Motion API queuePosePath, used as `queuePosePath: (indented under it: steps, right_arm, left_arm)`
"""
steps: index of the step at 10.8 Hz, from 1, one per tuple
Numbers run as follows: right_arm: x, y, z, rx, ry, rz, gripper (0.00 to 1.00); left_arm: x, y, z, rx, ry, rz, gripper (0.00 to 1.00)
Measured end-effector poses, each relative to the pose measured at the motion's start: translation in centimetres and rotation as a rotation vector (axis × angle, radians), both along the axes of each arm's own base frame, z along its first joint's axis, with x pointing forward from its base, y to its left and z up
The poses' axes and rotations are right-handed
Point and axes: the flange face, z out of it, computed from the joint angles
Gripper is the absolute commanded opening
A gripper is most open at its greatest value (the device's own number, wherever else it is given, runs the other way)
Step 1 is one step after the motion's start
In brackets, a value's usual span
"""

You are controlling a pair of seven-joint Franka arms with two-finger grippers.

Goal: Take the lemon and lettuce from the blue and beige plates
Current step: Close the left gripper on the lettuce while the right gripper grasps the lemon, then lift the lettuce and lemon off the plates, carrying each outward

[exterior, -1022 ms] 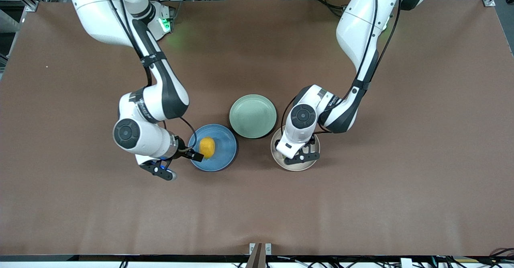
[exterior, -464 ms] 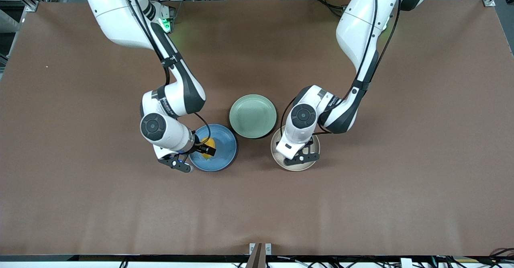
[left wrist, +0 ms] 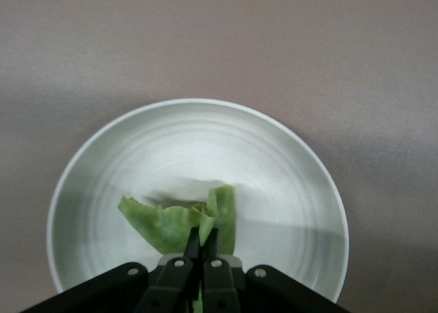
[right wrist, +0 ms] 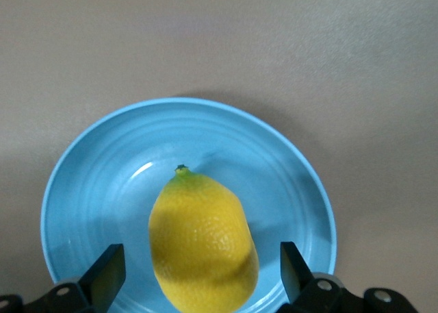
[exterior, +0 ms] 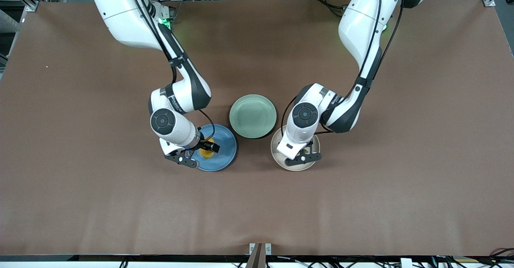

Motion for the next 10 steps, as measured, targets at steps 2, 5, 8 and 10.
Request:
queuePosePath:
  steps: [2,5,8,10]
  right_arm:
    - [-0.6,0.5,-0.7,-0.001,-0.009,0.000,0.99]
    - [-0.8,0.7,-1.7,-0.010,-0.013,0.005,0.62]
    - [-0.8,0.8,-1.8,-0.025,-0.020,0.022,0.20]
    - [-0.8,0.7,-1.7,-0.034,-0.005,0.025,0.11]
  left_arm:
    - [0.2,0.9,1.8,0.018,0.021,0.005,0.00]
    - [1.3,3.8,5.5,0.041,0.051,0.000,0.00]
    - [3.0,7.2,7.9,0.036,0.045,-0.029,0.00]
    - [4.6,11.3,10.9,0.032,0.041,-0.063,0.00]
